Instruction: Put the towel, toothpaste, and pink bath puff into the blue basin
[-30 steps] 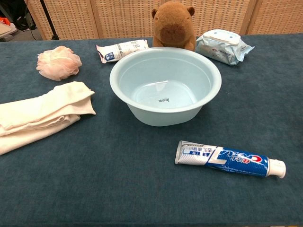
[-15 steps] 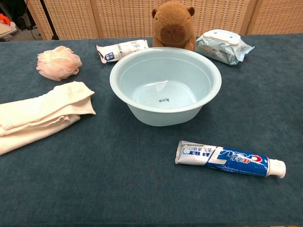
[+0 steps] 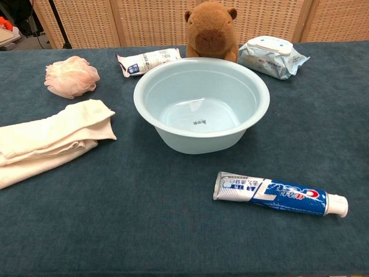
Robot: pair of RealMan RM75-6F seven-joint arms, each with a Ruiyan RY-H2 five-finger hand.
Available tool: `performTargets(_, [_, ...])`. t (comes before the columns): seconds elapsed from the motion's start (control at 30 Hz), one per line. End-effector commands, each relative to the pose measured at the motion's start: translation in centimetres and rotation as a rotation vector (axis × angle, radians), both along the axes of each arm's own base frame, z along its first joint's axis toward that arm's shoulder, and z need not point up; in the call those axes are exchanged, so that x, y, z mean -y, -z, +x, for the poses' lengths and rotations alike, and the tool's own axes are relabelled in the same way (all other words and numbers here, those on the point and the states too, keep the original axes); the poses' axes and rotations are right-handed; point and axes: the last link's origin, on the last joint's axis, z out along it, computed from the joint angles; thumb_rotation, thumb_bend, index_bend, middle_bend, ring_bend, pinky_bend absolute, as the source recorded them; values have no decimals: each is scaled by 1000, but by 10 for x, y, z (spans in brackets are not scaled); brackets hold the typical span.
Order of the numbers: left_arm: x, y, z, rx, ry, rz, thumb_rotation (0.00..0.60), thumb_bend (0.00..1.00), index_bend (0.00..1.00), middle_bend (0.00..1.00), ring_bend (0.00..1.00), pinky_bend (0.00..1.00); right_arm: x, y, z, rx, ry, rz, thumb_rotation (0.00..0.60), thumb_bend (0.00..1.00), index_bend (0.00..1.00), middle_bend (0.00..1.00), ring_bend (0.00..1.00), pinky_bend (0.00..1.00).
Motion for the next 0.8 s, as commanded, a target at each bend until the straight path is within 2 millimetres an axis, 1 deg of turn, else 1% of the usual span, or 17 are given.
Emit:
performTargets(0.03, [2,1,0,-1,-27,-22,600,361,0,0,0,40,0,-1,2,9,-9,-5,600,131,0,0,0,0])
performTargets(0.2, [-6,4,-1,-40,-82,-105,600,340,0,0,0,40,0,-2,0,16,2,-6,600,131,0,0,0,0])
performTargets(0.3, [-15,6,1,-82,-115,-185,600,311,0,0,0,40,1,-2,2,29,-8,-12,600,131,0,0,0,0])
performTargets(0.4, [-18,10,2,-74,-151,-231,600,276,0,0,0,40,2,-3,3,38,-15,-20,600,131,0,0,0,0])
performTargets(0.63, [-21,32,-7,-79,-246,-341,600,223,0,0,0,40,2,-5,2,63,-17,-25,600,131,0,0,0,0])
performTargets(0.8, [-24,46,-13,-70,-291,-366,600,196,0,0,0,31,1,-6,3,82,-23,-26,600,131,0,0,0,0])
